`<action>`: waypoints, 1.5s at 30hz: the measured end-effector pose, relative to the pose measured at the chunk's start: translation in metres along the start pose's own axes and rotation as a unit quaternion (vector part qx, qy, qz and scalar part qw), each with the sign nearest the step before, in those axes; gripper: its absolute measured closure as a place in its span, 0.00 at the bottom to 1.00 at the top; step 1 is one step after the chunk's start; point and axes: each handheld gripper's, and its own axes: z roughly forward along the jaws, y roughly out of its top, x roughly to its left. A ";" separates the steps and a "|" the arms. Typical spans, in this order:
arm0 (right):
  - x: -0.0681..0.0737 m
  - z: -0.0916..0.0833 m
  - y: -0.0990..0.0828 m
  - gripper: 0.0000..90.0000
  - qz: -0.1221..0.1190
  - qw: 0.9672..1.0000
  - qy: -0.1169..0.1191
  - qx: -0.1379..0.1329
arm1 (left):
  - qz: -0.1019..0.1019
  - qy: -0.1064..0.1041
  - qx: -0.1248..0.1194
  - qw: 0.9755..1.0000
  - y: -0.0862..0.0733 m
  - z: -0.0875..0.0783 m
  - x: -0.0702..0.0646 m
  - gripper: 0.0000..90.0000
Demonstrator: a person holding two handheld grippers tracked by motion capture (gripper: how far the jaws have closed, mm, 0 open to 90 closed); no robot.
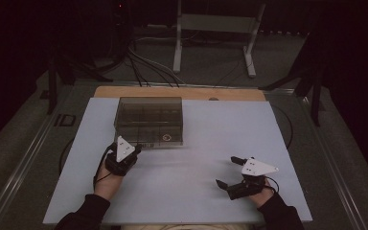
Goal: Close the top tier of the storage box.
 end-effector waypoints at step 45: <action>0.000 0.000 0.000 0.00 0.000 1.000 -0.001 0.000 | -0.010 0.008 0.004 1.000 0.004 0.013 0.012 0.99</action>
